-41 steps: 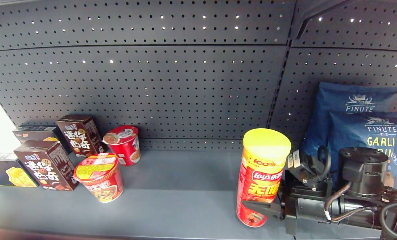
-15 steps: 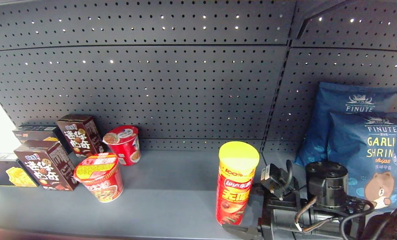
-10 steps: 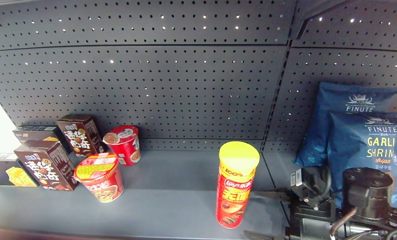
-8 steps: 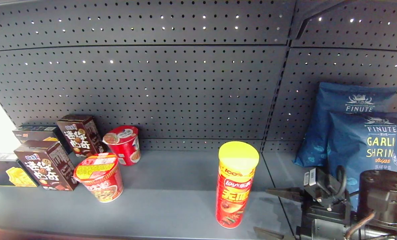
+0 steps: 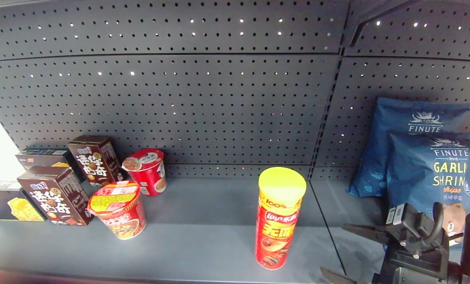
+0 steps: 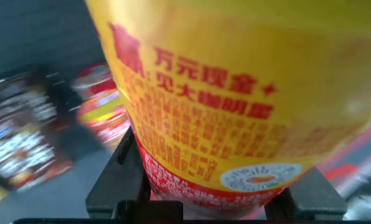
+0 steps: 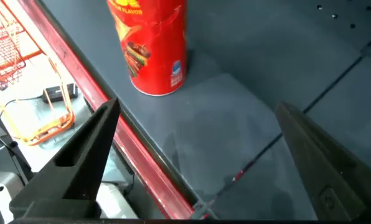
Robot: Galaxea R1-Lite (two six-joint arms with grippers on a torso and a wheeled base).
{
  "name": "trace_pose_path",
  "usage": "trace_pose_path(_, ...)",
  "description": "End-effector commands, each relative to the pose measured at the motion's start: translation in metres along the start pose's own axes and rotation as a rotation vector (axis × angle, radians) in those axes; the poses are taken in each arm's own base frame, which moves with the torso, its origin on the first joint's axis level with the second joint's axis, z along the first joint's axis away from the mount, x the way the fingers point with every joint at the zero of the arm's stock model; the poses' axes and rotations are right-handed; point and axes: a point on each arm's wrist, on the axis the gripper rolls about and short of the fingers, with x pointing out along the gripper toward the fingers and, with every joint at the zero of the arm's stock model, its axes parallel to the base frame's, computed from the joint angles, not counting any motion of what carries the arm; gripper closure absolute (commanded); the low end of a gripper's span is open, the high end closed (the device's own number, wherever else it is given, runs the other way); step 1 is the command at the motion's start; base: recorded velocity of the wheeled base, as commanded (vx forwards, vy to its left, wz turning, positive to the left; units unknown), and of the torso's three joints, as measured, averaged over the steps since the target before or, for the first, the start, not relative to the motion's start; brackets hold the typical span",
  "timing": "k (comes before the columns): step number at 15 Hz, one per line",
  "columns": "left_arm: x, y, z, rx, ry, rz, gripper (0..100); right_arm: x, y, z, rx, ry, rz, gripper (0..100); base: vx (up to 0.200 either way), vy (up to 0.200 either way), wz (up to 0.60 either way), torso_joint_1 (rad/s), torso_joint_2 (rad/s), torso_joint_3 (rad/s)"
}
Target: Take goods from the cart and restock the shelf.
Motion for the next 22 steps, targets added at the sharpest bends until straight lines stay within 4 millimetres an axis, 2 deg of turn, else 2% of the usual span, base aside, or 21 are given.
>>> trace_pose_path(1,0.027,0.014,0.013,-0.049,0.088,-0.053,100,-0.004,0.001,0.0,-0.003,-0.008,0.001,0,0.0,0.0,0.0,0.0,0.0,0.0)
trace_pose_path(2,0.043,0.023,0.022,-0.065,0.119,-0.073,100,-0.004,0.002,-0.001,-0.003,-0.005,0.002,0,0.0,0.0,0.0,0.0,0.0,0.0)
trace_pose_path(4,0.064,0.032,0.028,-0.087,0.157,-0.114,100,-0.005,0.002,-0.001,-0.003,-0.003,0.001,0,0.0,0.0,0.0,0.0,0.0,0.0)
trace_pose_path(7,0.12,0.045,0.039,-0.1,0.185,-0.222,100,-0.004,0.001,0.003,-0.008,-0.024,0.001,0,0.0,0.0,0.0,0.0,0.0,0.0)
trace_pose_path(8,0.153,0.051,0.037,-0.115,0.205,-0.258,100,-0.007,0.001,0.007,-0.013,-0.049,-0.004,0,0.0,0.0,0.0,0.0,0.0,0.0)
trace_pose_path(9,0.175,0.054,0.034,-0.114,0.207,-0.28,100,-0.009,0.002,0.007,-0.013,-0.052,-0.005,0,0.0,0.0,0.0,0.0,0.0,0.0)
trace_pose_path(11,0.2,0.057,0.027,-0.111,0.201,-0.296,100,-0.011,0.002,0.008,-0.015,-0.063,-0.008,0,0.0,0.0,0.0,0.0,0.0,0.0)
trace_pose_path(14,0.254,0.06,0.0,-0.098,0.184,-0.345,100,-0.015,-0.001,0.011,-0.012,-0.084,-0.026,0,0.0,0.0,0.0,0.0,0.0,0.0)
trace_pose_path(16,0.272,0.063,-0.012,-0.109,0.198,-0.354,100,-0.017,-0.002,0.012,-0.011,-0.09,-0.036,0,0.0,0.0,0.0,0.0,0.0,0.0)
trace_pose_path(18,0.287,0.069,-0.016,-0.123,0.196,-0.42,100,-0.018,-0.003,0.012,-0.011,-0.094,-0.039,0,0.0,0.0,0.0,0.0,0.0,0.0)
trace_pose_path(22,0.318,0.077,-0.022,-0.123,0.194,-0.429,100,-0.019,-0.005,0.013,-0.009,-0.097,-0.05,0,0.0,0.0,0.0,0.0,0.0,0.0)
